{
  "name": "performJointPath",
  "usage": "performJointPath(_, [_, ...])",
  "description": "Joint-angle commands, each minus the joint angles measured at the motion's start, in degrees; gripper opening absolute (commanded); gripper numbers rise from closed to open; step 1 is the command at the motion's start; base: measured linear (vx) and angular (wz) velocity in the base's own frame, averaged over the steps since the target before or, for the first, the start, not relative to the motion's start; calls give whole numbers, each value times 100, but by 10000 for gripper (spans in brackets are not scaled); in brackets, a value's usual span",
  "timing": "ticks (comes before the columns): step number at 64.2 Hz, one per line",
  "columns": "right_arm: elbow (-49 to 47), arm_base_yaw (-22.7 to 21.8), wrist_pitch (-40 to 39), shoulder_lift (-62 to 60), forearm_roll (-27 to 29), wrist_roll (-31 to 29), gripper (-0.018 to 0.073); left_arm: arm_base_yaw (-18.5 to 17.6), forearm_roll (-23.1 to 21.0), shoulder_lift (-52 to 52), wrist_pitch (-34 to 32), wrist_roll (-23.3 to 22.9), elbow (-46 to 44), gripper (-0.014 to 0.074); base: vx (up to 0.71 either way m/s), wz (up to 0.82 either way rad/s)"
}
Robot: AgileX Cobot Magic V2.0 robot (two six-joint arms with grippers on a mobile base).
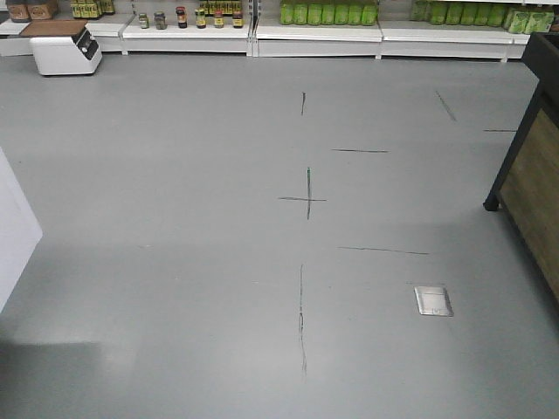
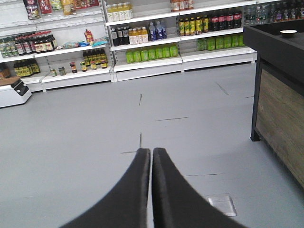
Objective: Pick three apples into basket with both arms
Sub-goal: 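Drive the base forward across the floor toward the fruit table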
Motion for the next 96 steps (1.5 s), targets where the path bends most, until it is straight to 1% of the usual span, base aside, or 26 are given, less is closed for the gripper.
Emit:
performJointPath(1, [87,-29,-429,-61,-58,-31,-1,10,-47,-82,-413,-50,133,-6,20,-6])
performJointPath(51, [87,-29,-429,-61,-58,-31,-1,10,-47,-82,-413,-50,133,-6,21,-8])
performJointPath(96, [87,-29,-429,-61,-58,-31,-1,10,-47,-82,-413,-50,133,-6,20,-19])
